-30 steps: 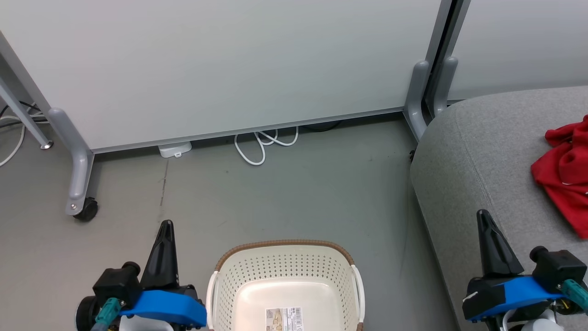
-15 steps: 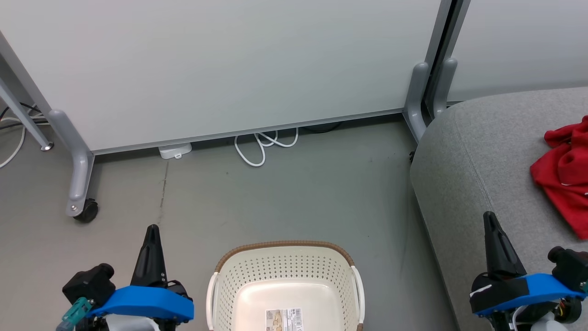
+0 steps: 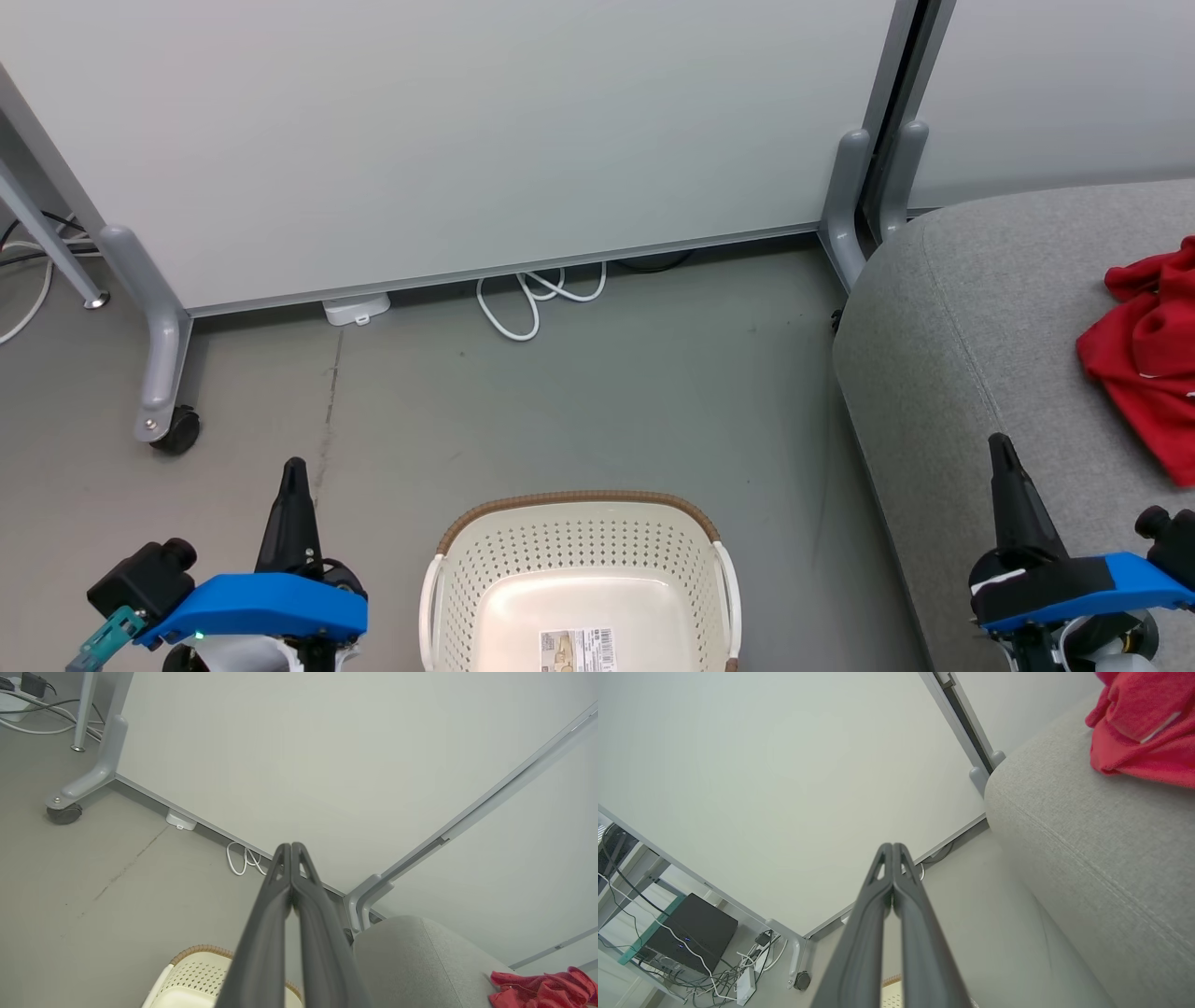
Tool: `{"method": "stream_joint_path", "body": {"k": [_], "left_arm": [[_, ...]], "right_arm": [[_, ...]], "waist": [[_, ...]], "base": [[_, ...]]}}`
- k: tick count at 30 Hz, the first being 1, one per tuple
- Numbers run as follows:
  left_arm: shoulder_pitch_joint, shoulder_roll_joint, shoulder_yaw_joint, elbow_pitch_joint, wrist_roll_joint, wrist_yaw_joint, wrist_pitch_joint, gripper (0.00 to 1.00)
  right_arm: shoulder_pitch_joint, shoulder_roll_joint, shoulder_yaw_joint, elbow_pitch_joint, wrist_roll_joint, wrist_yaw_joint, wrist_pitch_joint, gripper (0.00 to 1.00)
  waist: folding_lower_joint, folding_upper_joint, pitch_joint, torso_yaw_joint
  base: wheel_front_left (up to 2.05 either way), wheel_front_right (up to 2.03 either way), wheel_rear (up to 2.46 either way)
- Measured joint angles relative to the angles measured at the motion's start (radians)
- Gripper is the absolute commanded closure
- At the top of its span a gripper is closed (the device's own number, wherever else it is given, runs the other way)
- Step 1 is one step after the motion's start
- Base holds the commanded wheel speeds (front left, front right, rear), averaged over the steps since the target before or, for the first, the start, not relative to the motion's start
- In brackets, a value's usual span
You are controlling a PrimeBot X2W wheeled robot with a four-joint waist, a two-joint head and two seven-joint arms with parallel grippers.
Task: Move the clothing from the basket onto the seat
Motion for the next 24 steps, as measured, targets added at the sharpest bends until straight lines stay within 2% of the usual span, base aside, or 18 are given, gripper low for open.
{"method": "stream_joint_path", "body": {"k": [24], "left_arm": [[-0.013,0.000,0.042,-0.003,-0.310,-0.014,0.081,1.00]], "right_arm": [[-0.004,0.006,-0.012,0.000,0.326,0.000,0.081,1.00]], "waist": [[0.0000,0.0000,-0.007,-0.001]], "base": [[0.00,0.00,0.00]]}}
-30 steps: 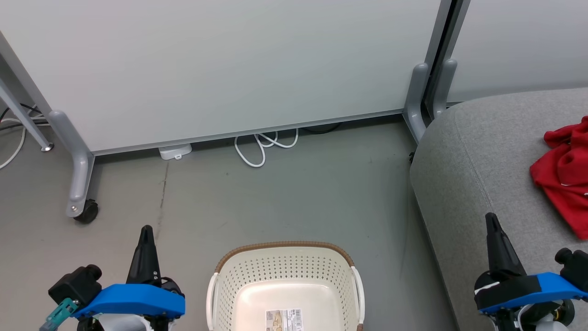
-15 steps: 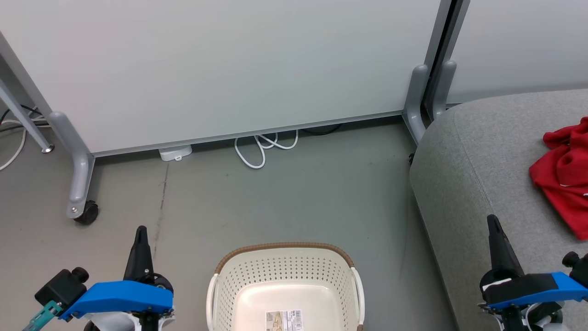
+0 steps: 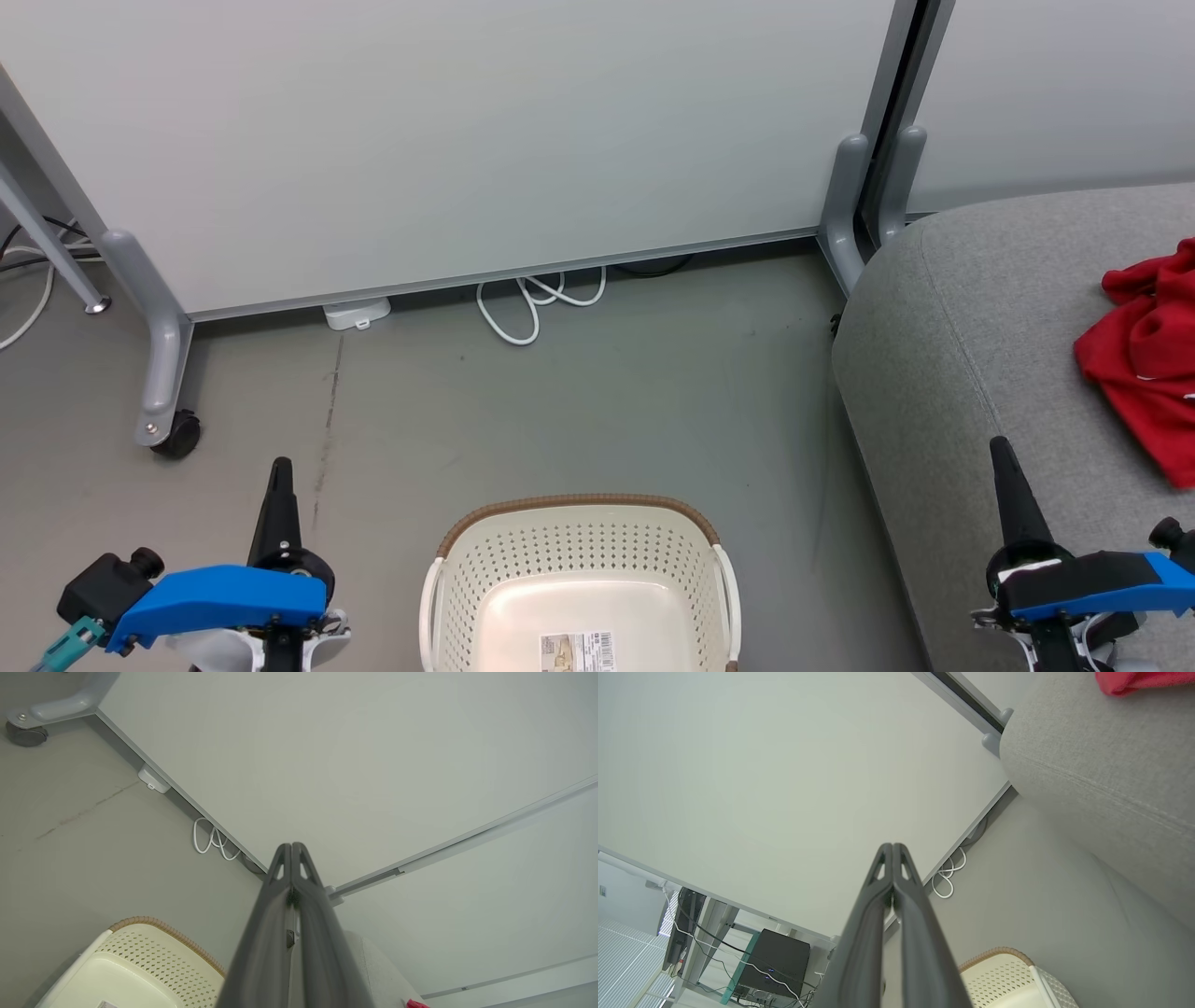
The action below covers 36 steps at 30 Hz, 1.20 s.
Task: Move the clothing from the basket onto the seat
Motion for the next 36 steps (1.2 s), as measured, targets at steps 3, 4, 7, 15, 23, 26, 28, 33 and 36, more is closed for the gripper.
{"method": "stream_joint_path", "body": {"k": [3,4,7,15,23,26,28,33,36], "left_arm": [[-0.003,0.000,0.006,0.000,-0.034,-0.002,0.008,1.00],[-0.003,0.000,0.008,-0.001,-0.044,-0.003,0.011,1.00],[-0.004,0.000,0.014,-0.001,-0.074,-0.003,0.020,1.00],[-0.011,0.000,0.022,-0.002,-0.155,-0.006,0.041,1.00],[-0.012,0.000,0.032,-0.004,-0.229,-0.009,0.059,1.00],[-0.013,0.000,0.037,-0.004,-0.254,-0.010,0.067,1.00],[-0.014,0.000,0.040,-0.004,-0.272,-0.011,0.070,1.00],[-0.016,0.000,0.048,-0.004,-0.313,-0.012,0.082,1.00],[-0.017,0.000,0.050,-0.005,-0.339,-0.012,0.086,1.00]], "right_arm": [[-0.001,0.001,-0.002,0.000,0.034,0.000,0.007,1.00],[-0.001,0.001,-0.002,0.000,0.044,0.000,0.012,1.00],[-0.004,0.001,-0.003,0.000,0.079,0.000,0.021,1.00],[-0.005,0.003,-0.007,0.000,0.160,0.000,0.041,1.00],[-0.006,0.004,-0.009,0.000,0.237,0.000,0.058,1.00],[-0.007,0.005,-0.010,0.001,0.267,0.000,0.067,1.00],[-0.009,0.005,-0.011,0.001,0.284,0.000,0.069,1.00],[-0.011,0.005,-0.012,0.001,0.328,0.000,0.082,1.00],[-0.012,0.006,-0.013,0.001,0.352,0.000,0.088,1.00]], "waist": [[0.0000,0.0000,-0.001,0.000],[0.0000,0.0000,-0.001,0.000],[0.0000,0.0000,-0.002,0.000],[0.0000,0.0000,-0.004,0.000],[0.0000,0.0001,-0.007,-0.001],[0.0000,0.0000,-0.007,-0.001],[0.0000,0.0000,-0.008,-0.001],[0.0000,0.0000,-0.009,-0.001],[0.0000,0.0000,-0.010,-0.001]], "base": [[0.00,0.00,0.00],[0.00,0.00,0.00],[0.00,0.00,0.00],[0.00,0.00,0.00],[0.00,0.00,0.00],[0.00,0.00,0.00],[0.00,0.00,0.00],[0.00,0.00,0.00],[0.00,0.00,0.00]]}}
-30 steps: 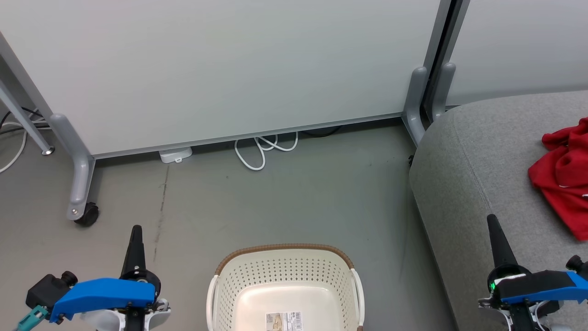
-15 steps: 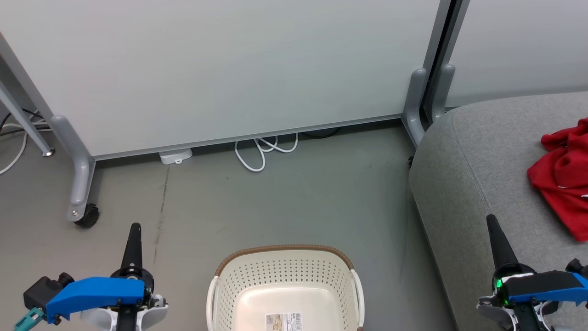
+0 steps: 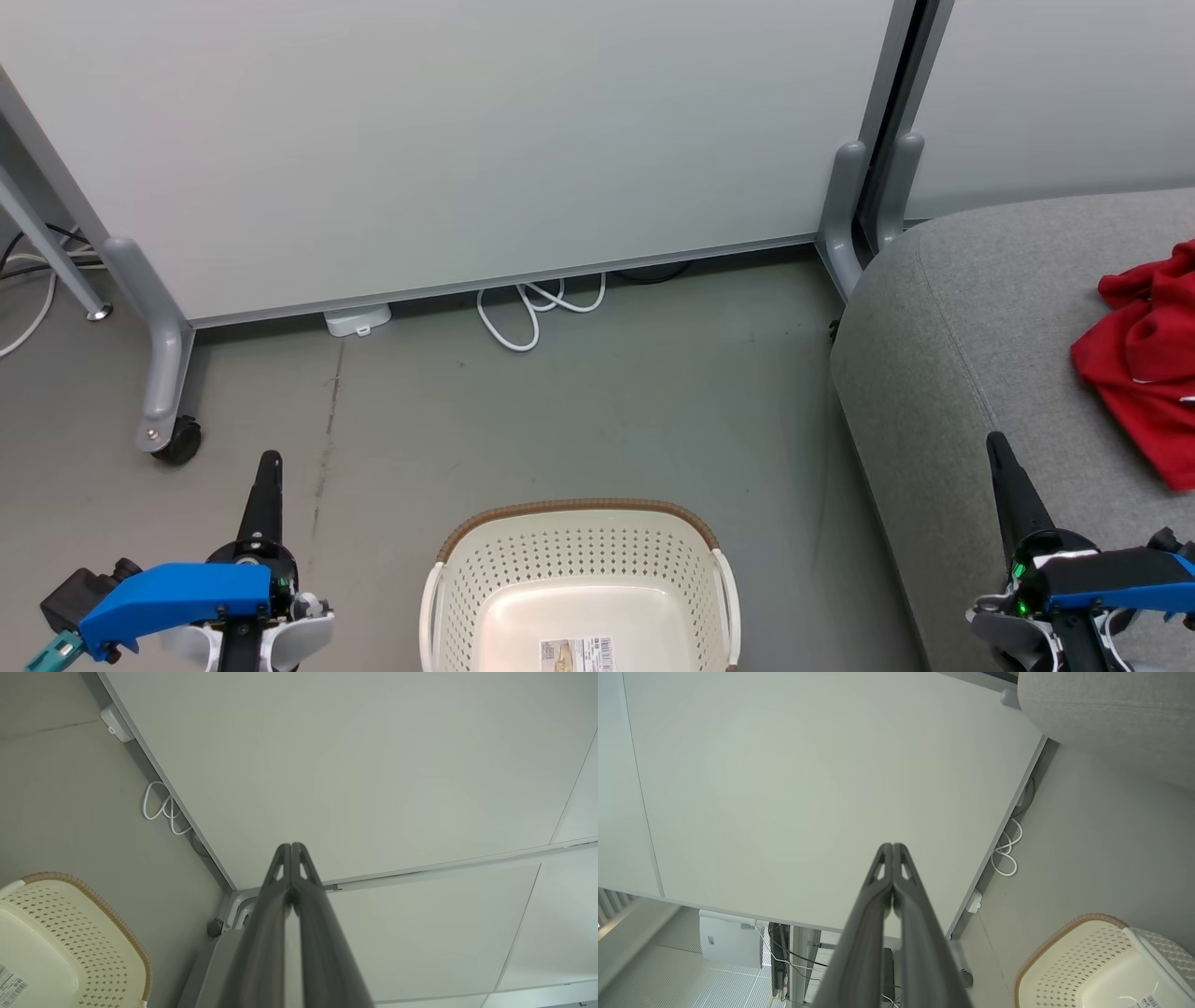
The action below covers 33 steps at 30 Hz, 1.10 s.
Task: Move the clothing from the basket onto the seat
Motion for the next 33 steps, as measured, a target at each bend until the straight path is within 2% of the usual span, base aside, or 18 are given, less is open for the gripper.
{"method": "stream_joint_path", "body": {"k": [33], "left_arm": [[-0.014,0.000,0.032,-0.003,-0.232,-0.010,0.061,1.00]], "right_arm": [[-0.004,0.004,-0.008,0.001,0.243,0.000,0.058,1.00]], "waist": [[0.0000,0.0000,-0.009,-0.001]], "base": [[0.00,0.00,0.00]]}}
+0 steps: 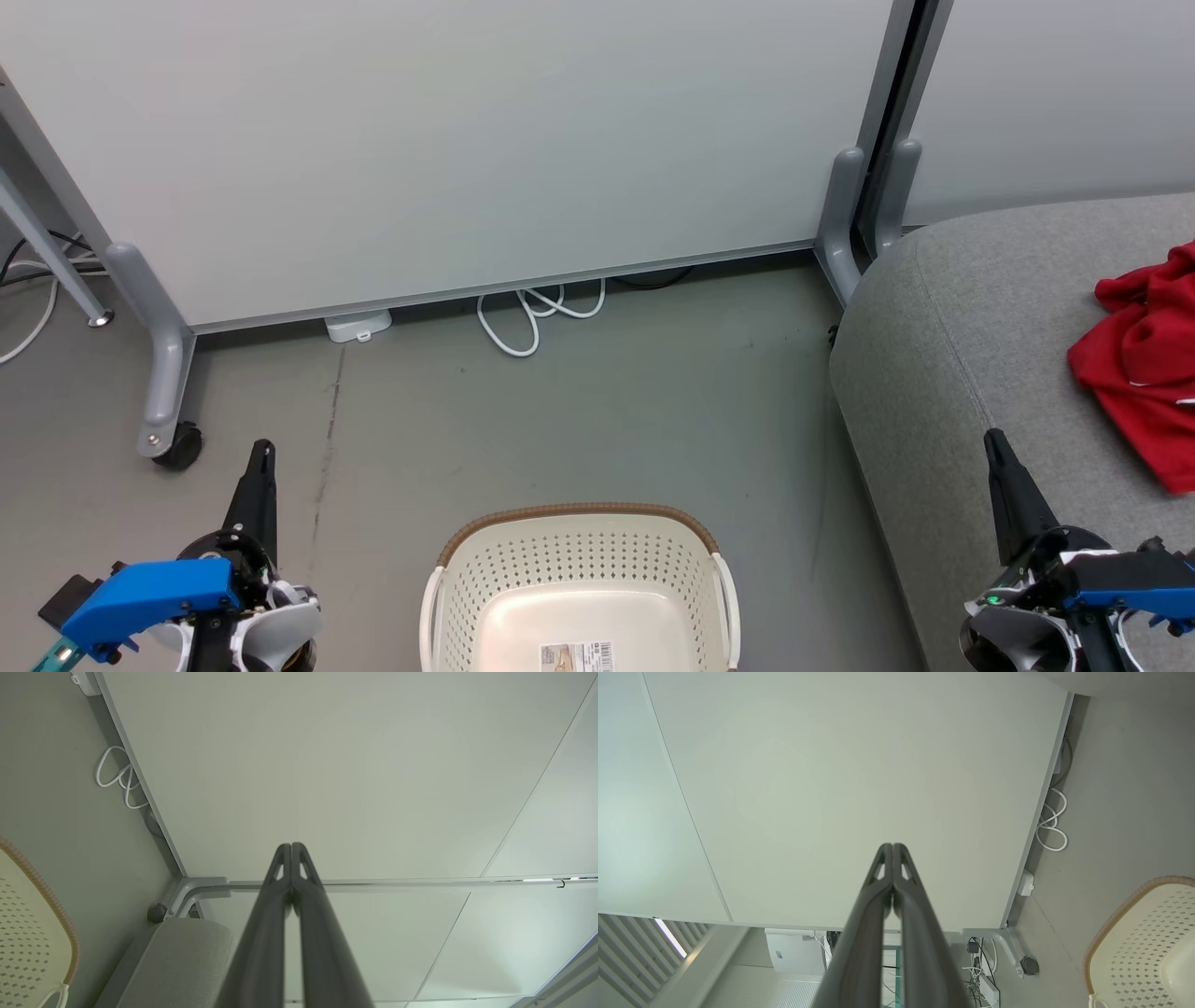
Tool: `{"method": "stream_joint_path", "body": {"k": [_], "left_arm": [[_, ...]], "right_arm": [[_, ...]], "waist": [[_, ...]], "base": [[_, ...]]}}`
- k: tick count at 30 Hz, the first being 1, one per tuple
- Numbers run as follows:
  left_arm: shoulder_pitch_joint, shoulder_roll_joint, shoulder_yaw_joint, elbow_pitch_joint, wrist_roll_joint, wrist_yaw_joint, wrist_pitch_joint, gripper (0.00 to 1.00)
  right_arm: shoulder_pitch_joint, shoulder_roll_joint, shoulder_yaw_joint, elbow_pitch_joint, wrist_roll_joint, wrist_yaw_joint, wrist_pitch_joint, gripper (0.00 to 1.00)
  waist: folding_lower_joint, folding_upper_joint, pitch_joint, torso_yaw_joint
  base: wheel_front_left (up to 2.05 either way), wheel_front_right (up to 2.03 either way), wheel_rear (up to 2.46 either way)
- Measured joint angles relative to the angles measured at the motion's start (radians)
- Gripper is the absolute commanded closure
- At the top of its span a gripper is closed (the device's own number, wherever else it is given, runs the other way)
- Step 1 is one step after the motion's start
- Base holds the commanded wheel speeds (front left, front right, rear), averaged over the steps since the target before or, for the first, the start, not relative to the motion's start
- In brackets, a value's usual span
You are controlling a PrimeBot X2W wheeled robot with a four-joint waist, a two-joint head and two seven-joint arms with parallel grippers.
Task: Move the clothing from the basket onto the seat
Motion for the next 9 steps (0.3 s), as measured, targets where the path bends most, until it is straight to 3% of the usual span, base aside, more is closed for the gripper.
{"method": "stream_joint_path", "body": {"k": [9], "left_arm": [[0.000,0.000,0.000,0.000,0.000,0.000,0.000,1.00]], "right_arm": [[0.000,0.000,0.000,0.000,0.001,0.000,0.000,1.00]], "waist": [[0.0000,0.0000,0.000,0.000]], "base": [[0.00,0.00,0.00]]}}
